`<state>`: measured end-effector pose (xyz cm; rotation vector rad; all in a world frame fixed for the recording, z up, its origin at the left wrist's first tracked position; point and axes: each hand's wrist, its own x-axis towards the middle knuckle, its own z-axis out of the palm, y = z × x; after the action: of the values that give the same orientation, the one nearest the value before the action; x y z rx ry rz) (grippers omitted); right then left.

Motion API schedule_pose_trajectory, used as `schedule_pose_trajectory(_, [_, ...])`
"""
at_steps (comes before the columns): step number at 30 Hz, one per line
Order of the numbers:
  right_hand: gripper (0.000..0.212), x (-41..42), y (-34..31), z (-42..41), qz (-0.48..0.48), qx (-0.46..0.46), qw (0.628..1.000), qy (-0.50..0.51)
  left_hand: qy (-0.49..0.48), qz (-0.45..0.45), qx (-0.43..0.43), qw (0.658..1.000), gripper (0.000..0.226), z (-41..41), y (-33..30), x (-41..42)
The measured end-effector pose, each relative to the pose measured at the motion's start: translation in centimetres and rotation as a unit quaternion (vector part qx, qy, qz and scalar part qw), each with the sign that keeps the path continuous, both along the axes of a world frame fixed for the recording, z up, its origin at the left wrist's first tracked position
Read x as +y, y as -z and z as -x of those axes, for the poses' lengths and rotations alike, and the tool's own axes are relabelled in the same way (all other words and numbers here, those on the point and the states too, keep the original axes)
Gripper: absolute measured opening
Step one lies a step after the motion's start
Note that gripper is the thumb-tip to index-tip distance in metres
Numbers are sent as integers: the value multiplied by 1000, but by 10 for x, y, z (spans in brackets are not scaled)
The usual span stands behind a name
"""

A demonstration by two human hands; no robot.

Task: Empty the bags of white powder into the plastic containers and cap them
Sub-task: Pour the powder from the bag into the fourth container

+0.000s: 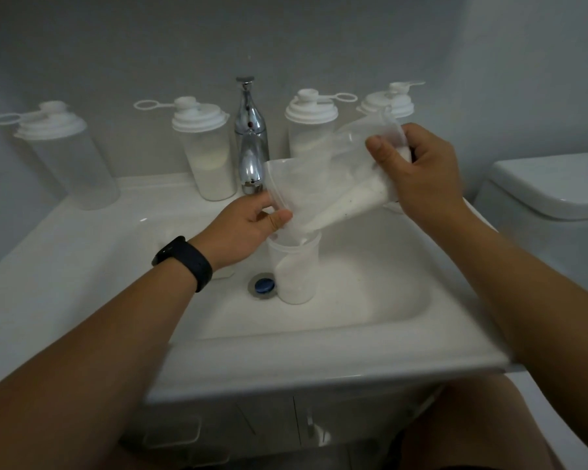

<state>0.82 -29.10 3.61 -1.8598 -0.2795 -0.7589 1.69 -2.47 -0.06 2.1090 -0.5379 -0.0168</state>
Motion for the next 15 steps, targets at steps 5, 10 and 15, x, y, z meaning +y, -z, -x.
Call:
schedule_pose_trajectory(5, [35, 0, 1, 1, -13, 12, 1000, -2, 84, 42, 72, 993, 93, -1, -1, 4])
schedule_pose_trajectory(10, [39, 2, 1, 4, -7, 9, 1000, 3, 134, -33, 122, 983, 113, -1, 10, 4])
schedule_pose_trajectory(15, [44, 2, -1, 5, 0, -4, 1000, 6, 117, 11, 142, 983, 80, -2, 17, 2])
